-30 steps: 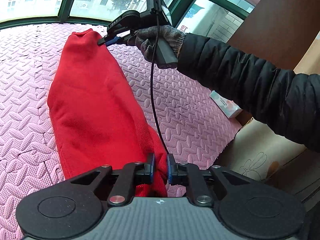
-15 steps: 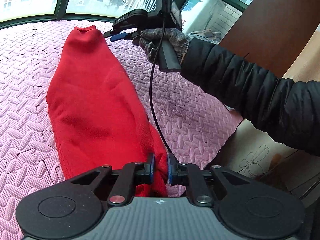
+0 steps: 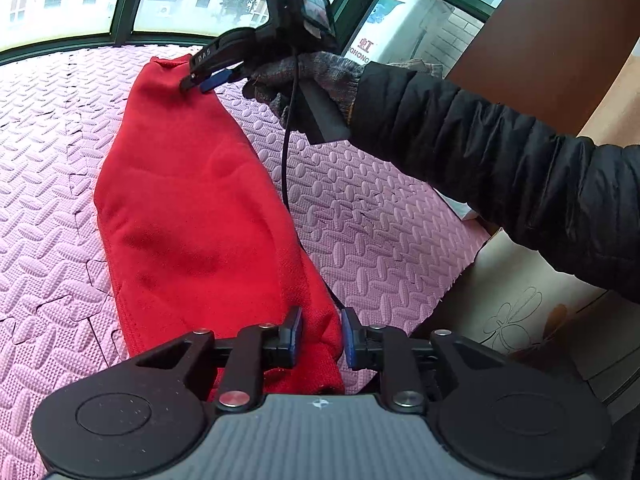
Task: Fold clothes
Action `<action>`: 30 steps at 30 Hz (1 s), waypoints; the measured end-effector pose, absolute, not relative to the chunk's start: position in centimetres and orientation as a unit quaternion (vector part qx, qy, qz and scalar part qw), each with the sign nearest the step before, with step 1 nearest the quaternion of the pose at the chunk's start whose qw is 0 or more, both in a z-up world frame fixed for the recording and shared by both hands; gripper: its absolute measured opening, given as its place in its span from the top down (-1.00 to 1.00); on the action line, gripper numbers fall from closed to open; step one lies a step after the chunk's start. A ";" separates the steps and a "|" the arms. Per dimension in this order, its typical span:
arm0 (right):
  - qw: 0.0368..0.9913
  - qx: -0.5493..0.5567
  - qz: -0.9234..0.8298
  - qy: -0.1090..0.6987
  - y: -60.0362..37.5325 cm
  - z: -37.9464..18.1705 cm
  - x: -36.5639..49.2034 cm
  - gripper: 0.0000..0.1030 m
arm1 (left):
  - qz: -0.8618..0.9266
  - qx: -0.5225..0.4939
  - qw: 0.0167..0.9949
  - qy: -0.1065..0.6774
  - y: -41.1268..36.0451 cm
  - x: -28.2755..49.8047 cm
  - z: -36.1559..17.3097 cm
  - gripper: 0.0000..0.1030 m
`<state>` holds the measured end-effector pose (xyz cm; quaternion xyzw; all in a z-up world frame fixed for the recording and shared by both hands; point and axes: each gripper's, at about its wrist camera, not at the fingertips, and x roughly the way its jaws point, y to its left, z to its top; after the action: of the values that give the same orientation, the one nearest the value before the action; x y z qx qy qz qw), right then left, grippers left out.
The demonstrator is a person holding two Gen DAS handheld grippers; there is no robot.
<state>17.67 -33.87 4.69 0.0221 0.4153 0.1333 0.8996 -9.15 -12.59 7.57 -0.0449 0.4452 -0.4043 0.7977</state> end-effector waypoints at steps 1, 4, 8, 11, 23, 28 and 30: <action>0.899 0.017 0.133 0.417 -34.0 4.8 17.4 0.46 | -0.404 -0.046 0.798 0.444 -12.4 -9.2 7.7 0.40; 0.901 0.007 0.142 0.409 -34.6 6.1 15.8 0.32 | -0.404 -0.043 0.802 0.438 -11.9 -9.5 8.0 0.14; 0.903 -0.012 0.161 0.398 -34.9 8.0 12.8 0.27 | -0.394 -0.046 0.812 0.429 -11.0 -9.8 8.6 0.10; 0.902 -0.024 0.179 0.391 -34.8 8.9 9.9 0.08 | -0.372 -0.054 0.827 0.418 -9.9 -10.0 9.1 0.08; 0.896 -0.073 0.238 0.367 -32.8 9.5 0.3 -0.06 | -0.262 -0.106 0.839 0.466 -6.4 -9.8 6.4 -0.11; 0.884 -0.095 0.282 0.361 -31.0 8.7 -3.1 -0.09 | -0.255 -0.137 0.825 0.486 -6.0 -10.1 5.0 -0.09; 0.880 -0.105 0.290 0.361 -30.5 8.4 -4.0 -0.11 | -0.255 -0.141 0.823 0.487 -6.0 -10.2 4.8 -0.04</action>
<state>-4.03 -30.46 8.37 -0.1052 0.3613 0.2903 0.8798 -10.25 -5.96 4.77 -0.1407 0.4869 -0.2552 0.8234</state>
